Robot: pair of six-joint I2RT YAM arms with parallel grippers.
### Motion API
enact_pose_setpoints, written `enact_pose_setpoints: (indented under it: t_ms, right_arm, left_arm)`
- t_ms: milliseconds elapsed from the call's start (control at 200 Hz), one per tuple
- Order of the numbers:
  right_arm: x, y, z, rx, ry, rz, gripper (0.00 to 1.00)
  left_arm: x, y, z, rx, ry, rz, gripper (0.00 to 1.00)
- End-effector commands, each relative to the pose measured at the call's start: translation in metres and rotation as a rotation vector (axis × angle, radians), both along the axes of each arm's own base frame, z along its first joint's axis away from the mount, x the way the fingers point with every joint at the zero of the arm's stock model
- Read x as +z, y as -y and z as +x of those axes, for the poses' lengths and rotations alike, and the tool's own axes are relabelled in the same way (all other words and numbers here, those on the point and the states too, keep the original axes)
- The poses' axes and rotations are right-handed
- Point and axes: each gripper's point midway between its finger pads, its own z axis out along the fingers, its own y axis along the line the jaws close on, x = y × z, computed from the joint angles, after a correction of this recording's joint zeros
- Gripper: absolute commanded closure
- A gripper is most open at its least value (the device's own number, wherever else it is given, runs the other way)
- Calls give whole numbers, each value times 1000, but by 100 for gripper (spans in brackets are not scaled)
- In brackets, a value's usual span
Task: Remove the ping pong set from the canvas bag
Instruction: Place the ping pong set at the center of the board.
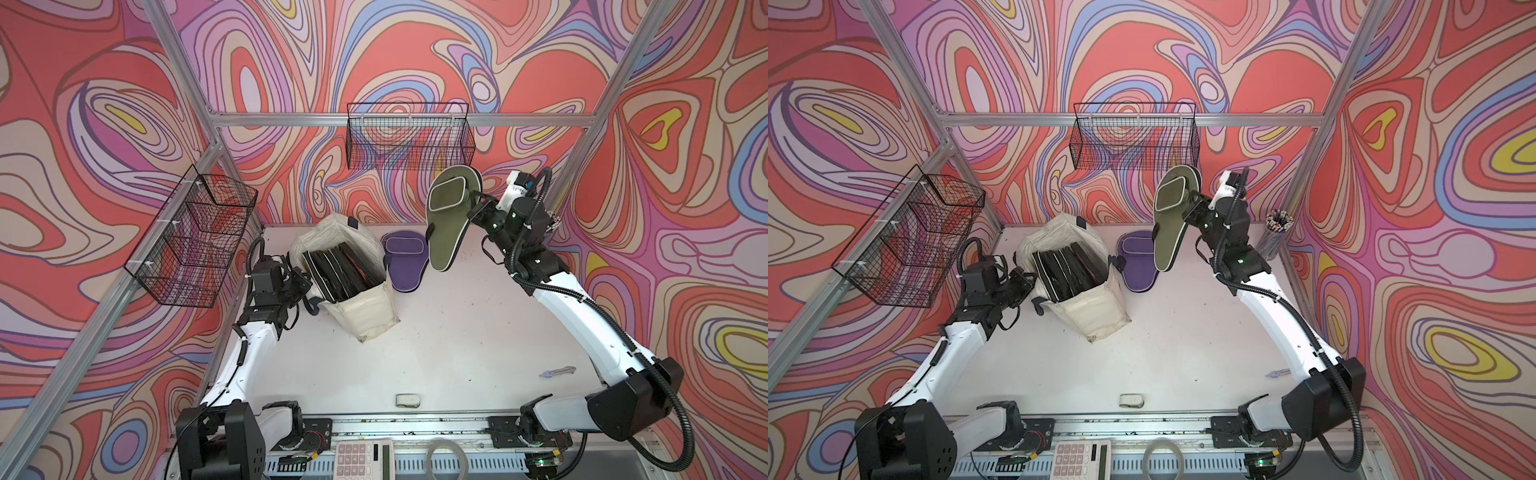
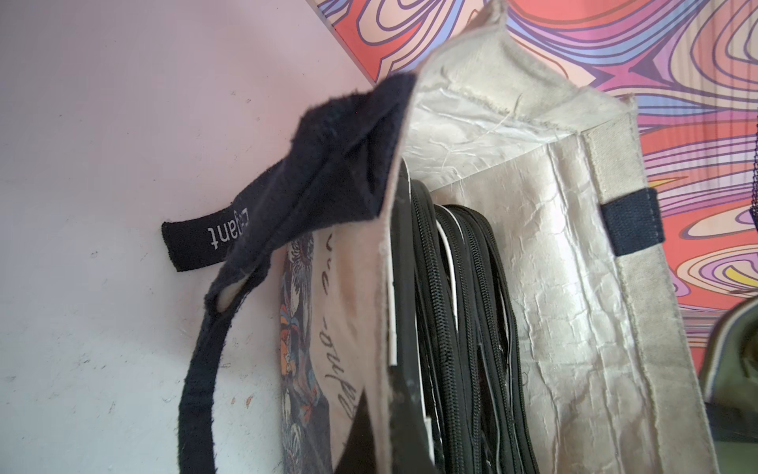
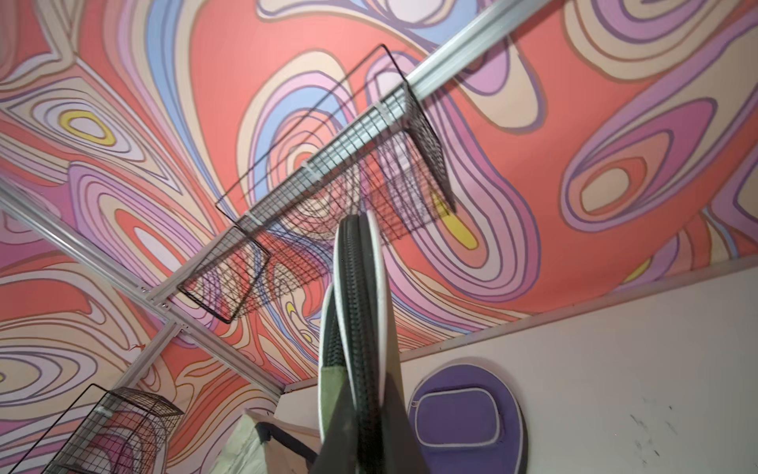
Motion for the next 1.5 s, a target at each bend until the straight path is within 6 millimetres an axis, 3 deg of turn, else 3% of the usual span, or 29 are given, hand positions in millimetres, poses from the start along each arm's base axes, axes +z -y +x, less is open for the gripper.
enact_pose_setpoints:
  t_ms: [0, 170, 376, 576, 596, 831, 1031, 1492]
  right_arm:
    - [10, 9, 5, 45, 82, 163, 100]
    - [-30, 32, 27, 70, 58, 303, 100]
    - [-80, 43, 54, 125, 35, 471, 100]
    - [-110, 38, 72, 171, 31, 538, 100]
    - [-124, 37, 78, 169, 9, 549, 100]
    - [-170, 29, 92, 224, -4, 639, 100]
    - [-197, 26, 97, 252, -7, 696, 100]
    - [-234, 26, 101, 256, -33, 805, 100]
  left_arm:
    - [6, -5, 4, 8, 15, 20, 100]
    - [6, -6, 3, 10, 9, 29, 100]
    - [5, -6, 3, 13, 6, 29, 100]
    - [7, -7, 3, 14, 8, 36, 100]
    - [7, -7, 3, 15, 6, 37, 100]
    - [8, -8, 3, 15, 8, 43, 100]
    - [10, -9, 3, 19, 11, 48, 100]
    - [9, -9, 4, 19, 8, 51, 100]
